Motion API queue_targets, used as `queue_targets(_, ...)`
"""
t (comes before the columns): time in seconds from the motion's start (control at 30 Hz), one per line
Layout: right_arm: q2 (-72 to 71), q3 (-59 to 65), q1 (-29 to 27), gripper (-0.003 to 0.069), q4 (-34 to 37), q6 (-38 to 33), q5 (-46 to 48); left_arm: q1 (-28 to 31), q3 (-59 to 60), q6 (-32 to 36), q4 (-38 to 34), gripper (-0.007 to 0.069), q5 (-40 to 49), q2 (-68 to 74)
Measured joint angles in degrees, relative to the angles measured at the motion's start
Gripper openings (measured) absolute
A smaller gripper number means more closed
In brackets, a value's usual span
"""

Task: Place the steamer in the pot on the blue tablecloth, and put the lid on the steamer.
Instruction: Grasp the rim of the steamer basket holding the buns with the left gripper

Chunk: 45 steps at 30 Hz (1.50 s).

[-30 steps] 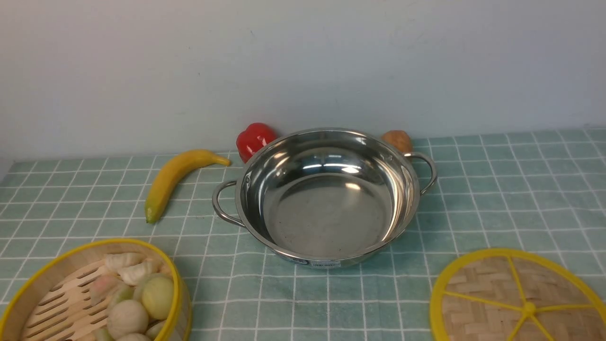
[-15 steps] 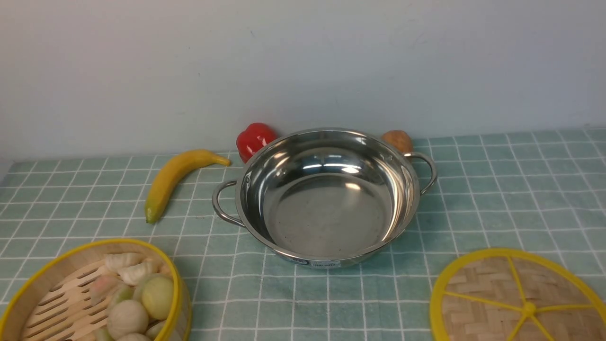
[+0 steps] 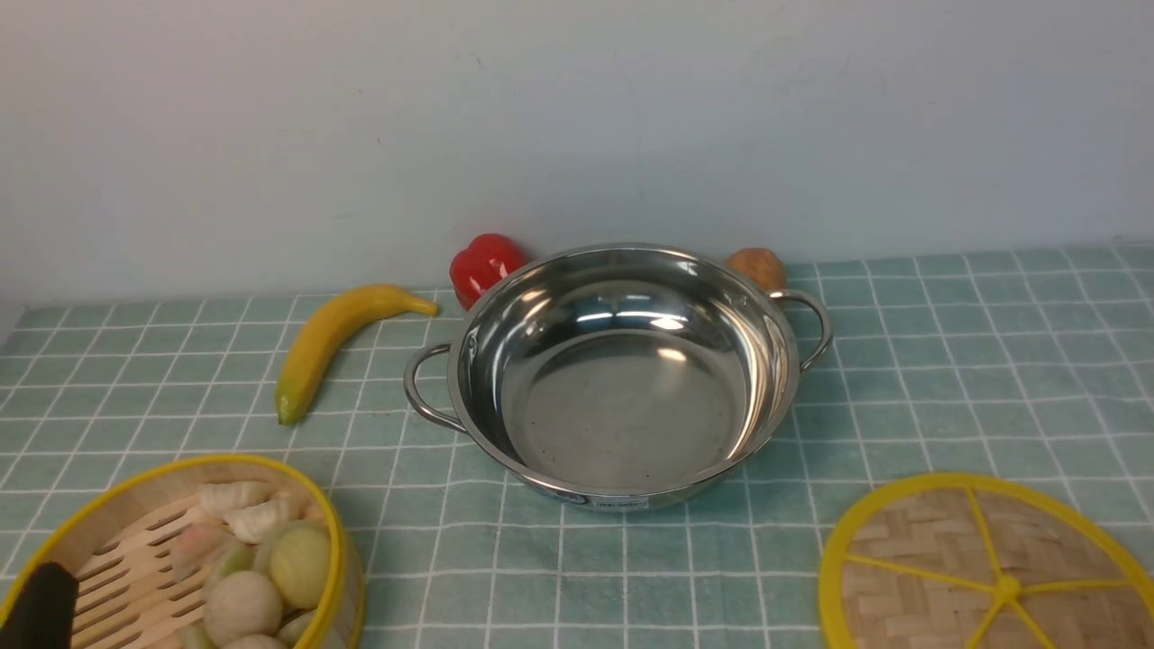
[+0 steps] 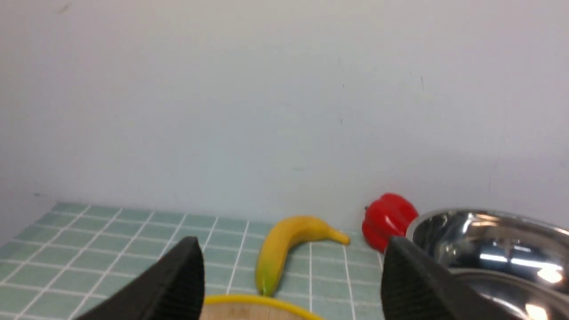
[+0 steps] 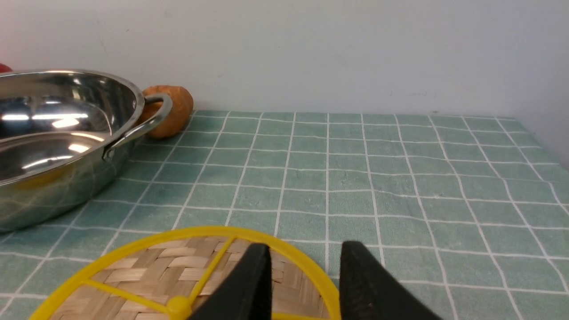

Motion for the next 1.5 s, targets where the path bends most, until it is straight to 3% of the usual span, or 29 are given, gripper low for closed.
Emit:
queue_targets(0.13,0.0,0.0,0.0,0.0243,0.0,0.0,0.0,0.0,0.0,-0.6,-0.2,0.0495,-2.6,0.0)
queue_targets(0.6,0.0,0.0,0.0,0.0243,0.0,0.0,0.0,0.0,-0.3,-17.6,-0.3,0.0495,-2.5,0.0)
queue_targets(0.8,0.0,0.0,0.0,0.0243,0.0,0.0,0.0,0.0,-7.9,-19.9,-0.3,0.0495,3.2,0.0)
queue_targets(0.9,0.0,0.0,0.0,0.0243,0.0,0.0,0.0,0.0,-16.8,-19.6,-0.2,0.0495,12.7,2.5)
queue_targets(1.0,0.0,0.0,0.0,0.0243,0.0,0.0,0.0,0.0,-28.0,-15.7,0.0,0.0495,32.2,8.9)
queue_targets(1.1,0.0,0.0,0.0,0.0243,0.0,0.0,0.0,0.0,-38.0,-7.6,1.3,0.0493,52.0,16.6)
queue_targets(1.13,0.0,0.0,0.0,0.0243,0.0,0.0,0.0,0.0,-38.5,-7.0,1.4,0.0493,52.0,16.6)
queue_targets(1.2,0.0,0.0,0.0,0.0243,0.0,0.0,0.0,0.0,-45.4,0.0,3.5,0.0477,64.4,23.5)
queue_targets(1.5,0.0,0.0,0.0,0.0243,0.0,0.0,0.0,0.0,-52.0,11.5,7.4,0.0367,67.8,37.8)
